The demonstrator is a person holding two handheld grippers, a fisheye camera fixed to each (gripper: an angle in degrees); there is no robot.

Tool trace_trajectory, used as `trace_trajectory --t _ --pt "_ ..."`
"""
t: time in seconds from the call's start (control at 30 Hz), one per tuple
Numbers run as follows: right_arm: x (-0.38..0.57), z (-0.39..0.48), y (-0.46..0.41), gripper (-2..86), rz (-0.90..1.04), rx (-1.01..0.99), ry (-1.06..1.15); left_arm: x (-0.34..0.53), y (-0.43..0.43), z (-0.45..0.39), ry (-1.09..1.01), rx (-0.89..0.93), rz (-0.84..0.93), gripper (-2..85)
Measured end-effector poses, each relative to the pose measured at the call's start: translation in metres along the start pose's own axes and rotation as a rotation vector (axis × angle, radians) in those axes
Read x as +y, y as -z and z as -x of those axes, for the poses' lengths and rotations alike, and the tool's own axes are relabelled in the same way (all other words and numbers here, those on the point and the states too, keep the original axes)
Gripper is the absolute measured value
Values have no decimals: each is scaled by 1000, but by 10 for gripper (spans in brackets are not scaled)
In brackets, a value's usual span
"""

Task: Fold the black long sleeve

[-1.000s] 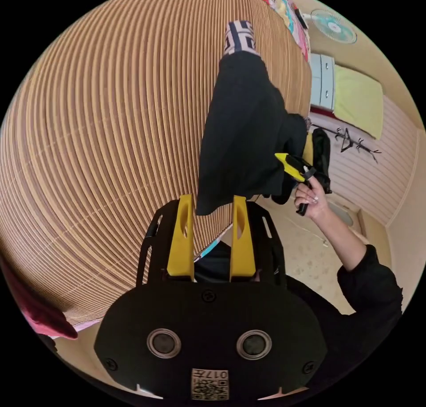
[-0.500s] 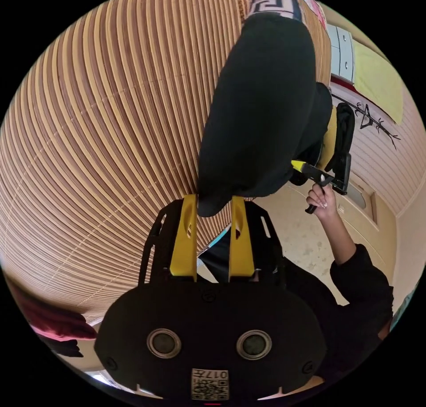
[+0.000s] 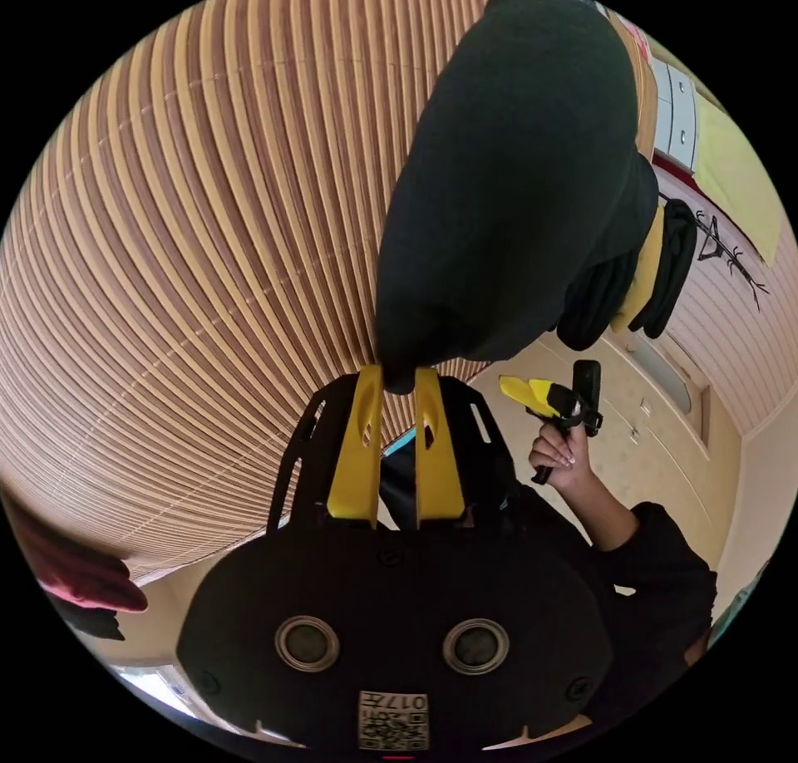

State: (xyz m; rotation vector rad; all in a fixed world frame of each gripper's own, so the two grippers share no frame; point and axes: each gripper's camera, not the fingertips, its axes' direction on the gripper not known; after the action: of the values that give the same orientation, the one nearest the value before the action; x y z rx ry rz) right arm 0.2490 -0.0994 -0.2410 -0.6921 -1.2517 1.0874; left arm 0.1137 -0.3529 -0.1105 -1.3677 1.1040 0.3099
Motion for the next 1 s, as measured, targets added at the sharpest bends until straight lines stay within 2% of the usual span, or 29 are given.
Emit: trace_trajectory --t 0.1,0.17,0.2,0.3,0.47,0.53,0.67,0.73,0.8,0.87,1.0 --pt "13 -17 -5 154 20 -118 -85 5 2 27 17 264 -17 47" --pt "17 -17 -9 193 61 -131 -73 11 -2 44 0 548 -13 44" --pt "21 -14 -10 219 75 -147 -48 13 -2 46 -4 560 -13 43" --pt "32 -8 -8 249 48 -261 -7 28 5 44 -69 472 -7 41" --pt "51 -21 -15 273 -30 -418 -51 57 -4 35 -173 618 -3 41" --pt "59 -29 -18 275 -77 -475 -64 67 -9 28 -207 606 15 41" --pt "78 -42 -25 253 -167 -717 -6 89 -18 15 -296 535 56 41" --pt "87 -39 -28 237 -152 -717 17 96 -20 13 -357 515 75 43" --pt "100 -21 -20 219 -145 -558 82 100 -22 16 -393 503 107 48" --pt "106 -4 -11 208 -131 -486 159 106 -23 24 -426 429 127 78" --pt "105 33 15 184 -51 -555 334 115 -30 58 -364 233 171 84"
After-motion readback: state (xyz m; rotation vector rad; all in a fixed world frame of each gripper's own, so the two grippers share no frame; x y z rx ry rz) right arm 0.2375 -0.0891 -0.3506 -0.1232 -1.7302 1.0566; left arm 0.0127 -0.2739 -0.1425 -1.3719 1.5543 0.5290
